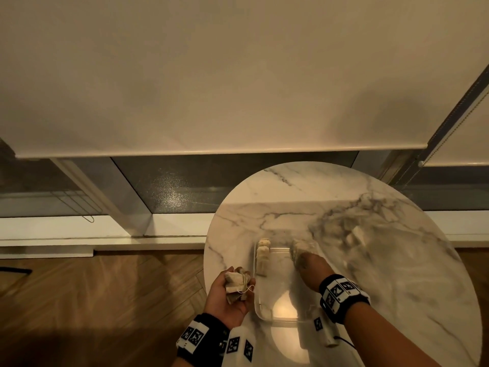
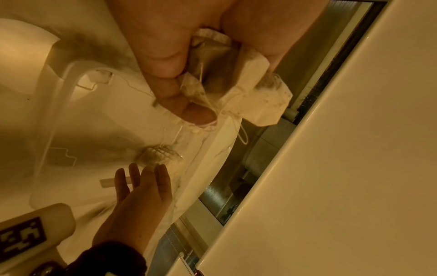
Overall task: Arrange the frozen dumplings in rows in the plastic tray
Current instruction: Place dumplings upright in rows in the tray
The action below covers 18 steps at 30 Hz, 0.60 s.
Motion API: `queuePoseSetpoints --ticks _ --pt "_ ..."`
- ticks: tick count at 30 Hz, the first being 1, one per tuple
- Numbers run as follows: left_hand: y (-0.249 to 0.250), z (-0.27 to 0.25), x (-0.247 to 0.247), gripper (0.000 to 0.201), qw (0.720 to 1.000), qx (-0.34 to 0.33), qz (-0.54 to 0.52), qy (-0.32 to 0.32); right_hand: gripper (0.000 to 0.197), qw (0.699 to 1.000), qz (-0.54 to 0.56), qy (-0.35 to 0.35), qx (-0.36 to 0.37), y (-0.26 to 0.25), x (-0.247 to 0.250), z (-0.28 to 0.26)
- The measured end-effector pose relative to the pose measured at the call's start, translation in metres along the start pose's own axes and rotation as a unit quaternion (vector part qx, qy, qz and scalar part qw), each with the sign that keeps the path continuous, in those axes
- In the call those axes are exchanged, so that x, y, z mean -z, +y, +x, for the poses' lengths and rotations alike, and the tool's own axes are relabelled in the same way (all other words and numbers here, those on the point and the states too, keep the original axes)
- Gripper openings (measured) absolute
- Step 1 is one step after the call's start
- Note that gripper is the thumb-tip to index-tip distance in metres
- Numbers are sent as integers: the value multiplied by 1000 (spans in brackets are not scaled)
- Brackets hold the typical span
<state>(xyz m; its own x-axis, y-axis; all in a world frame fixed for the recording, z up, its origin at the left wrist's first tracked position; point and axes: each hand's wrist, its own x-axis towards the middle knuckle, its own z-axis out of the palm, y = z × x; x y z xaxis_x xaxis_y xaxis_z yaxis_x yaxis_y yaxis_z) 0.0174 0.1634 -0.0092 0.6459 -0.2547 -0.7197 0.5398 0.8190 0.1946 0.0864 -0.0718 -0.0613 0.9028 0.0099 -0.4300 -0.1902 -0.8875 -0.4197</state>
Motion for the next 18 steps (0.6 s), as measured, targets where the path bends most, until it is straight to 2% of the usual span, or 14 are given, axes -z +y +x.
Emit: queuePoseSetpoints --ticks 4,6,11,15,18 --pt "0 -2 2 20 1000 -7 2 -4 27 998 53 36 -2 -10 7 -17" --pt "1 -1 2 21 1000 -7 4 -13 25 994 99 46 24 -22 10 -32" --pt "0 7 0 22 999 -17 11 -32 4 959 199 3 201 -70 25 -81" --pt "-3 12 -4 25 999 -21 44 -19 21 938 220 22 266 -90 24 -93" --pt "-7 14 -4 42 997 -26 70 -9 30 938 214 65 264 -97 19 -91"
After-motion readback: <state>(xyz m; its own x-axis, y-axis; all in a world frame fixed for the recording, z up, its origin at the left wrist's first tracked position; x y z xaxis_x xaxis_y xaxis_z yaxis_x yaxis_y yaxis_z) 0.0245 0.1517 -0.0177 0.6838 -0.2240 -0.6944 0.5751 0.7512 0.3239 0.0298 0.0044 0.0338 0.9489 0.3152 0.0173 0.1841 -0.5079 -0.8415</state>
